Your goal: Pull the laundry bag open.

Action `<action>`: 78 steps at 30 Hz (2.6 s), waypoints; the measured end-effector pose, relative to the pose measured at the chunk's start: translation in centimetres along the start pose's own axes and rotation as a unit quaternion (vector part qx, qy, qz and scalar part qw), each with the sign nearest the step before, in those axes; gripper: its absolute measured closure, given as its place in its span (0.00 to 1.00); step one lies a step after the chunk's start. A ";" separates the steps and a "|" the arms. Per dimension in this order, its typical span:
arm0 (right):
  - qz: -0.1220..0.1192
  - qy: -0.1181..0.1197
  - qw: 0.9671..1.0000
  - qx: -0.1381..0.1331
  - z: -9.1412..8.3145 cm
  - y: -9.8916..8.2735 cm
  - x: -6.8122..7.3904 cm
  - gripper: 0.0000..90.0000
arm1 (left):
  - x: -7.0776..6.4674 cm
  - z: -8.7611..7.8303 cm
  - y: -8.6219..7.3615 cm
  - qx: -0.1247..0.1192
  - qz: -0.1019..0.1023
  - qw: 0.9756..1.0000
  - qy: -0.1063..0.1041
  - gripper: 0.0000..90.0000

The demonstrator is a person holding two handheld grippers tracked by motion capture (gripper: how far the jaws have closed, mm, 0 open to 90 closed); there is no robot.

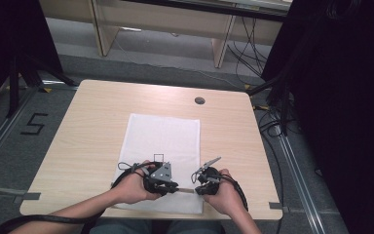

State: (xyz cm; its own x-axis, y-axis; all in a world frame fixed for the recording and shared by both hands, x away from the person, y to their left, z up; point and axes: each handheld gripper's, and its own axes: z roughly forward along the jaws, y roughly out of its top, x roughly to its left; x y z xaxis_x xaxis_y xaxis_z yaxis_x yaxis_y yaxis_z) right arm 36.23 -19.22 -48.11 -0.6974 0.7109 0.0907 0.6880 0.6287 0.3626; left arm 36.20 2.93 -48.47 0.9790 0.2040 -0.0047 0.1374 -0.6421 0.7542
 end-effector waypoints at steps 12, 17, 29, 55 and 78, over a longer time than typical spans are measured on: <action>0.000 -0.002 1.000 0.002 0.0 0.0 0.1 1.00 | 0.0 -0.1 -0.2 -0.001 -0.005 1.000 -0.001 0.91; -0.001 -0.001 1.000 0.002 0.0 0.0 0.0 1.00 | 0.1 -0.4 -0.5 -0.002 -0.005 1.000 -0.001 0.91; 0.000 0.000 1.000 0.000 0.0 0.0 0.0 1.00 | 0.0 -0.8 -0.5 -0.004 -0.005 1.000 0.003 0.91; -0.001 0.000 1.000 0.002 0.0 0.0 0.0 1.00 | 0.1 -1.5 -1.0 -0.009 -0.007 1.000 0.005 0.91; 0.014 -0.001 1.000 0.010 -0.1 0.1 0.1 1.00 | 0.0 -2.0 -1.8 -0.022 -0.017 1.000 0.006 0.91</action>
State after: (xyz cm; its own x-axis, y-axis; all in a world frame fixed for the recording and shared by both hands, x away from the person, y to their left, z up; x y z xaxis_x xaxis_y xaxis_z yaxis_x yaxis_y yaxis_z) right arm 36.18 -19.14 -47.99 -0.6782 0.7282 0.0988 0.7106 0.6155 0.3409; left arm 35.64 5.60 -48.49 0.9719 0.2342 -0.0241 0.1643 -0.6014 0.7819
